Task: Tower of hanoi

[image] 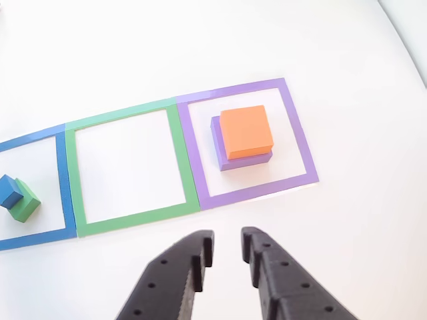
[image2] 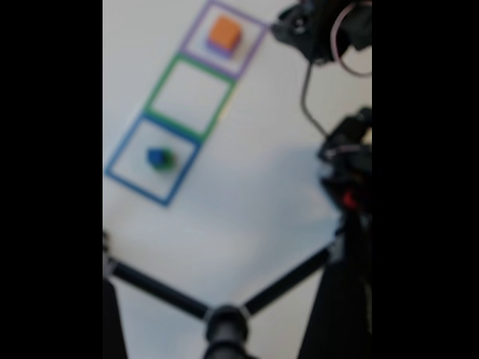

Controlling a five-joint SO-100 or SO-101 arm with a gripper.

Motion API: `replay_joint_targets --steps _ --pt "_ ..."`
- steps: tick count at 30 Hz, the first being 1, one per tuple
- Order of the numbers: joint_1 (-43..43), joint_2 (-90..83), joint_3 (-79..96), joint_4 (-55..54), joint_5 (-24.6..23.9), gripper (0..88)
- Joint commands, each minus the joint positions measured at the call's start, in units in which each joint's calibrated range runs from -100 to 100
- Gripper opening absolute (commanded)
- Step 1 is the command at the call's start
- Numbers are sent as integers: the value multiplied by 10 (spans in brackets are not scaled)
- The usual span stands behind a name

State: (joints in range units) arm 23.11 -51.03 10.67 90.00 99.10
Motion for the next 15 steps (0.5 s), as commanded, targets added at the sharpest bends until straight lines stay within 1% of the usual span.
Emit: replay_joint_targets --steps 1,7,8,11,13,15 --pt "33 -10 -19 -4 9 7" --pt "69 -12 9 -23 9 42" --pt "75 -15 20 -30 9 67" --pt "95 -29 79 -79 9 188" --pt "110 -39 140 -136 9 239" --pt "122 -44 212 -222 9 272"
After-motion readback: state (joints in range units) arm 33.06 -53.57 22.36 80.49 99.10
